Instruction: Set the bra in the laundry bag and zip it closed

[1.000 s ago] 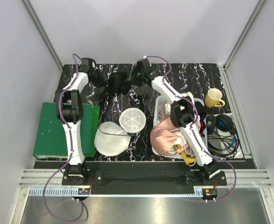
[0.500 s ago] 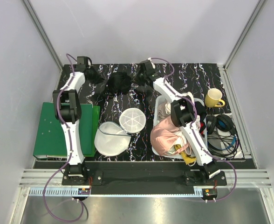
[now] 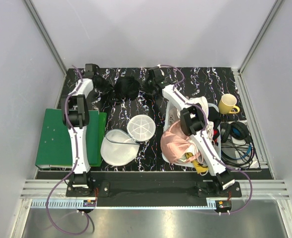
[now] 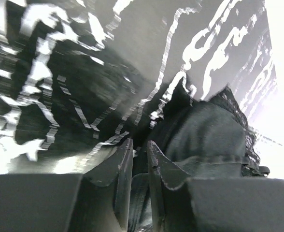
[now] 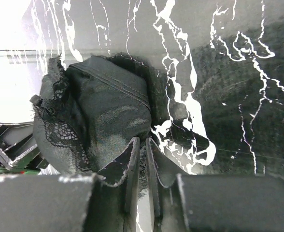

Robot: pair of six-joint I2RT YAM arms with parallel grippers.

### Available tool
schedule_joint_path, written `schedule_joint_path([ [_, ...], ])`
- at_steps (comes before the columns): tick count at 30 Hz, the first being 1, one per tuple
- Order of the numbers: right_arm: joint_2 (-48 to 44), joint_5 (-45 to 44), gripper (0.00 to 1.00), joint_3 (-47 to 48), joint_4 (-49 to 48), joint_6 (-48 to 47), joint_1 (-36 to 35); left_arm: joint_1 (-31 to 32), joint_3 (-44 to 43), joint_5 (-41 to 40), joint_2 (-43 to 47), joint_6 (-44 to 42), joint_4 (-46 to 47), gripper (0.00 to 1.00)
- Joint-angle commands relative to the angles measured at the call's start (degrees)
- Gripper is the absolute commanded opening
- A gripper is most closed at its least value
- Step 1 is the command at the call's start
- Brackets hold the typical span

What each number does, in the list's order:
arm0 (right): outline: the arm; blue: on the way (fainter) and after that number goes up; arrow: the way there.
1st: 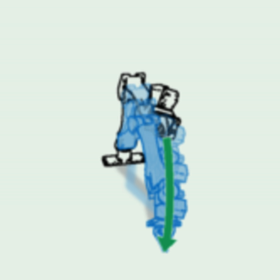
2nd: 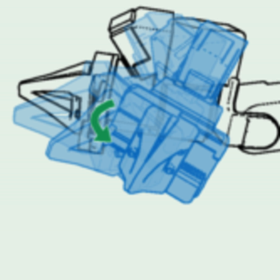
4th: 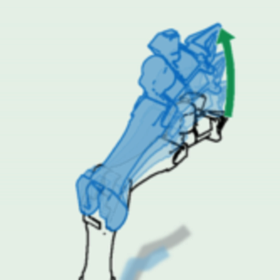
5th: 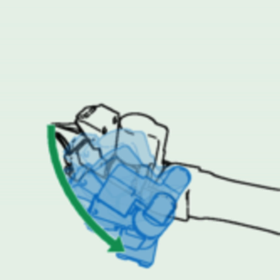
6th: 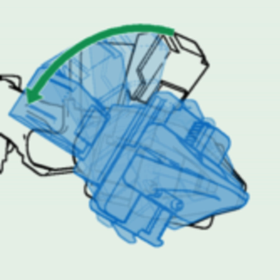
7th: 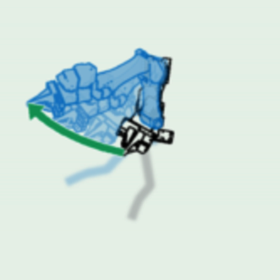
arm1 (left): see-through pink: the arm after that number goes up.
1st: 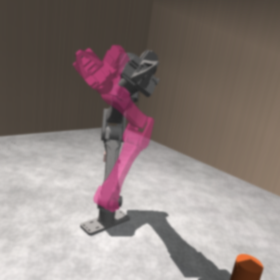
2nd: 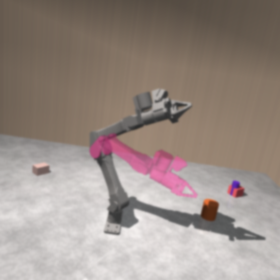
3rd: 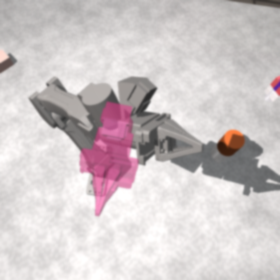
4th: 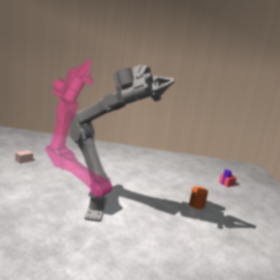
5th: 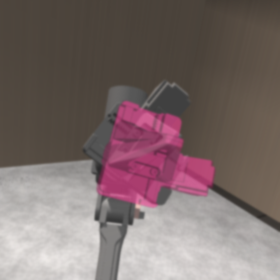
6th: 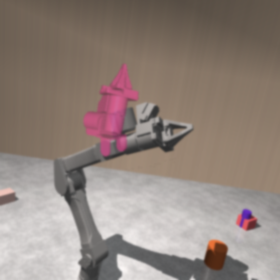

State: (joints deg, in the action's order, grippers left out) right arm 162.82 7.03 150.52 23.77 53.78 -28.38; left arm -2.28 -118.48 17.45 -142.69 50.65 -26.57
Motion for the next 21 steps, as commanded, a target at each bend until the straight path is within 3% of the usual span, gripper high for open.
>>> schedule_joint_path([
  [1,3.0,2.0,0.18,3.1,-1.5,1.3,-0.9,1.9,-3.7,0.9,-0.7,1.6,-0.2,0.19],
  [13,1.4,6.2,0.16,1.7,-1.7,0.5,-1.1,6.2,1.1,3.6,5.3,-1.6,0.6,0.18],
  [21,-6.7,3.0,0.20,-5.6,1.2,-3.9,-1.1,4.9,2.4,0.9,7.7,-4.8,-0.9,0.23],
])
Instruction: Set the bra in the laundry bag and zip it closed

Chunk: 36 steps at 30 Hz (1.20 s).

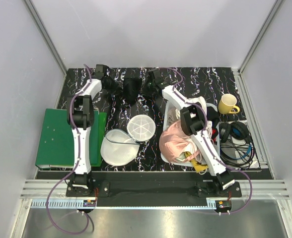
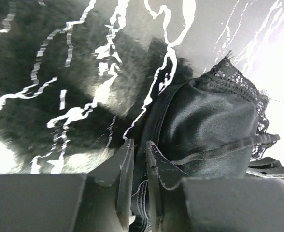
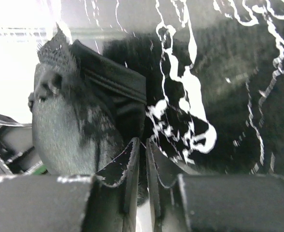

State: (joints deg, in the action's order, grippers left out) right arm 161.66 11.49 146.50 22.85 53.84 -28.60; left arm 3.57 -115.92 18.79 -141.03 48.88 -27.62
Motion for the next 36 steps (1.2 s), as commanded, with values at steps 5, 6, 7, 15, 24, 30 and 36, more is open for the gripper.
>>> schedule_joint_path([
  [5,-8.8,-5.1,0.29,-1.6,8.9,-7.6,-0.9,-1.1,0.6,-1.6,9.8,-7.0,-0.4,0.41],
  [6,-9.0,-5.2,0.32,-1.3,9.3,-8.0,-0.8,-1.1,0.9,-2.1,11.1,-7.7,-0.5,0.48],
  [7,-9.7,-5.3,0.33,-1.0,10.6,-8.4,-0.8,-1.0,1.2,-2.8,11.7,-8.5,-0.5,0.50],
  [15,-12.7,-4.4,0.60,-0.9,14.0,-12.9,0.1,1.3,-0.4,1.6,11.9,-14.3,1.3,0.49],
  [24,-14.4,5.8,0.85,-1.4,14.2,-16.7,2.8,3.5,-9.9,2.1,0.1,-9.7,8.6,0.48],
  [30,-16.8,6.8,0.87,-4.0,14.3,-17.6,3.4,3.5,-9.8,2.3,-3.4,-4.2,13.8,0.48],
  [36,-16.4,8.4,0.87,-3.2,14.3,-17.1,3.7,3.2,-3.2,2.1,-1.4,-5.5,9.4,0.43],
])
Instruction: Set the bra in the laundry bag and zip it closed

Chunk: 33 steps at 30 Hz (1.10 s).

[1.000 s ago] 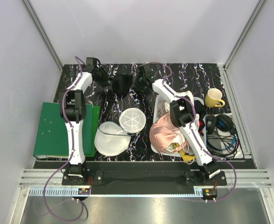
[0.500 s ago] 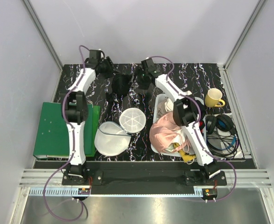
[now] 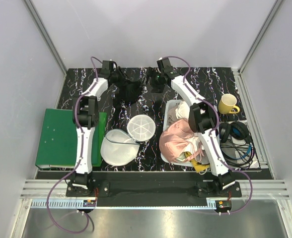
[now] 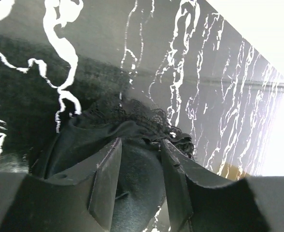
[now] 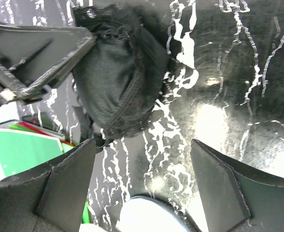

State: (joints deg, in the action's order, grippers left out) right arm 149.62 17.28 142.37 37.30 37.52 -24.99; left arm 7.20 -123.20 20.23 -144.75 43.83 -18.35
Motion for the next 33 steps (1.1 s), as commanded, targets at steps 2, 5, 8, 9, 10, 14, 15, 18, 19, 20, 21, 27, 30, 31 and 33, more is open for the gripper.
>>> schedule_joint_path([
  [2,-3.6,4.3,0.89,2.2,-0.1,-0.4,0.1,-0.6,8.6,0.6,5.7,-1.1,0.1,0.43],
  [5,-1.3,8.1,0.94,4.3,-0.1,0.1,0.1,-1.1,16.4,2.0,9.6,-2.8,0.1,0.41],
  [8,1.0,11.9,0.97,6.2,-0.2,0.4,0.1,-1.4,21.7,2.0,13.2,-5.7,-1.0,0.40],
  [9,1.9,12.8,0.97,6.4,-0.2,0.4,0.1,-1.7,23.4,1.9,14.0,-6.9,-1.5,0.40],
  [10,2.2,14.1,0.97,6.5,-0.2,0.8,-0.1,-2.0,24.1,1.9,14.9,-7.4,-1.8,0.40],
  [14,2.5,15.8,0.98,4.7,-0.2,1.1,-0.7,-3.1,25.0,3.1,17.9,-8.9,-2.7,0.41],
  [15,2.5,16.3,0.99,4.2,-0.2,1.3,-0.9,-3.2,24.7,4.0,18.3,-9.0,-3.2,0.42],
  [18,1.7,16.9,0.99,1.0,-0.2,1.5,-1.7,-3.3,24.3,5.8,19.4,-8.4,-3.4,0.52],
  [19,1.4,16.9,0.99,-0.8,-0.1,1.5,-2.0,-3.3,24.1,6.2,20.2,-8.4,-3.4,0.54],
  [20,0.9,16.9,0.99,-1.6,-0.4,1.4,-2.3,-3.3,24.0,6.7,20.6,-8.4,-3.4,0.57],
  [21,0.8,17.3,1.00,-2.0,-0.5,1.5,-2.5,-3.4,23.9,6.8,21.2,-8.6,-3.6,0.58],
  [27,3.0,18.8,0.99,-0.8,-0.7,2.6,-4.1,-4.2,25.2,5.1,25.4,-10.3,-5.6,0.61],
  [30,4.3,18.8,0.99,-0.2,-1.2,3.8,-4.7,-4.7,26.8,3.9,25.7,-11.3,-6.4,0.58],
  [31,4.6,18.8,0.99,0.0,-1.3,4.1,-4.7,-5.0,27.0,3.8,25.3,-11.3,-7.0,0.56],
  [33,5.3,18.5,0.99,-0.2,-1.4,4.8,-5.1,-5.4,27.4,3.9,24.7,-11.4,-7.9,0.54],
])
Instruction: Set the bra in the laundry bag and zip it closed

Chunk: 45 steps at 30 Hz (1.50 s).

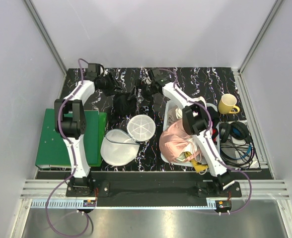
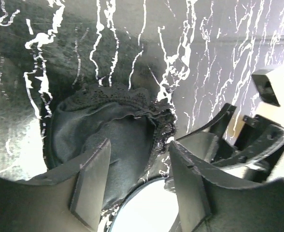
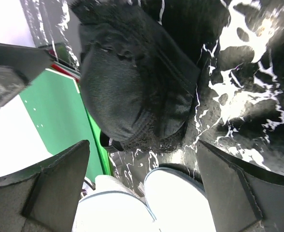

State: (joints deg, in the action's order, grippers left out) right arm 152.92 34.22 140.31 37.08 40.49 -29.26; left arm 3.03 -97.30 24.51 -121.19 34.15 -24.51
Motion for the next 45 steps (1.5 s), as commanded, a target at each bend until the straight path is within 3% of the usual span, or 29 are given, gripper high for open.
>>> schedule_joint_path([
  [1,2.1,1.3,0.99,2.0,-1.3,1.9,-0.9,-1.4,2.1,-0.5,1.0,-2.0,-1.9,0.53],
  [11,6.4,-1.3,0.93,5.1,-4.0,5.2,-2.6,-1.4,4.7,-1.7,0.0,-5.1,-2.8,0.51],
  [20,4.9,-4.4,0.80,-1.0,-12.2,9.3,-3.7,-1.6,4.9,-2.5,-1.2,-6.6,-3.4,0.49],
  [27,2.2,-4.5,0.57,-7.9,-22.5,12.6,-3.7,-1.7,5.2,-1.3,-0.9,-5.9,-3.4,0.49],
  [30,1.3,-4.9,0.39,-10.6,-25.8,14.2,-3.7,-1.7,5.6,-1.4,-0.8,-5.8,-3.4,0.49],
  [31,1.2,-5.3,0.22,-11.0,-26.4,14.3,-3.7,-1.7,5.5,-1.4,-0.8,-5.8,-3.4,0.49],
  [34,0.4,-6.2,0.00,-12.2,-27.1,13.8,-3.6,-1.7,5.0,-1.3,-0.4,-6.0,-3.3,0.49],
  [40,-4.6,-5.7,0.00,-15.7,-27.2,10.4,-3.1,-1.7,3.3,-1.8,5.1,-6.2,-5.7,0.53],
  [45,-11.1,-5.6,0.00,-18.8,-23.0,5.5,-2.4,-1.7,8.2,-3.0,13.0,-5.5,-8.3,0.57],
])
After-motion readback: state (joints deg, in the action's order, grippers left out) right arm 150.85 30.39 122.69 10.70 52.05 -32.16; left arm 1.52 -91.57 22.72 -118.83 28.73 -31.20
